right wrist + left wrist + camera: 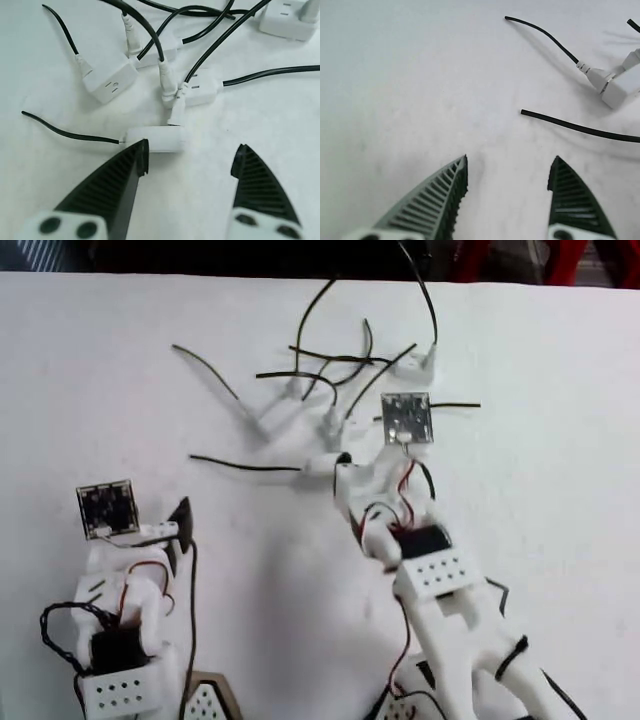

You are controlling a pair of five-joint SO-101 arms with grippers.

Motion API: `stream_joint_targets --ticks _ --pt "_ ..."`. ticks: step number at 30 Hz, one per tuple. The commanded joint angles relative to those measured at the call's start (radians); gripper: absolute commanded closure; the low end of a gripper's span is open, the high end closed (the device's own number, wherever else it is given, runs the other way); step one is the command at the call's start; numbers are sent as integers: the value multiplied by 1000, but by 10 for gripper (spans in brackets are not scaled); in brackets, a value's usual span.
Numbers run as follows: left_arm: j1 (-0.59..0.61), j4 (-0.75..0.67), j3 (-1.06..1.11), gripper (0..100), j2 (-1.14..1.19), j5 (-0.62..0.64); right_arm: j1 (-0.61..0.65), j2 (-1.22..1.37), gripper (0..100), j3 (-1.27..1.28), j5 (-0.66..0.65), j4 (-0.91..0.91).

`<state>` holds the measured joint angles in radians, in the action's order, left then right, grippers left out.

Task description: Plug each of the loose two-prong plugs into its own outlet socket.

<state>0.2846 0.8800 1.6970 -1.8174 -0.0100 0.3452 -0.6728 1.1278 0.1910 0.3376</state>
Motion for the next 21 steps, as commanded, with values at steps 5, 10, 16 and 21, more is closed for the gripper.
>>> stream_joint_targets --ticks 5,10,16,21 --pt "-21 23 -5 740 -8 -6 -12 -179 744 133 8 -166" --pt "-42 34 -5 740 -8 -8 -12 -341 744 209 8 -162" --pt "-42 63 -5 739 -8 -6 -13 -639 744 285 5 -110" --pt "-42 64 -5 740 -8 -6 -13 -934 744 290 -81 166"
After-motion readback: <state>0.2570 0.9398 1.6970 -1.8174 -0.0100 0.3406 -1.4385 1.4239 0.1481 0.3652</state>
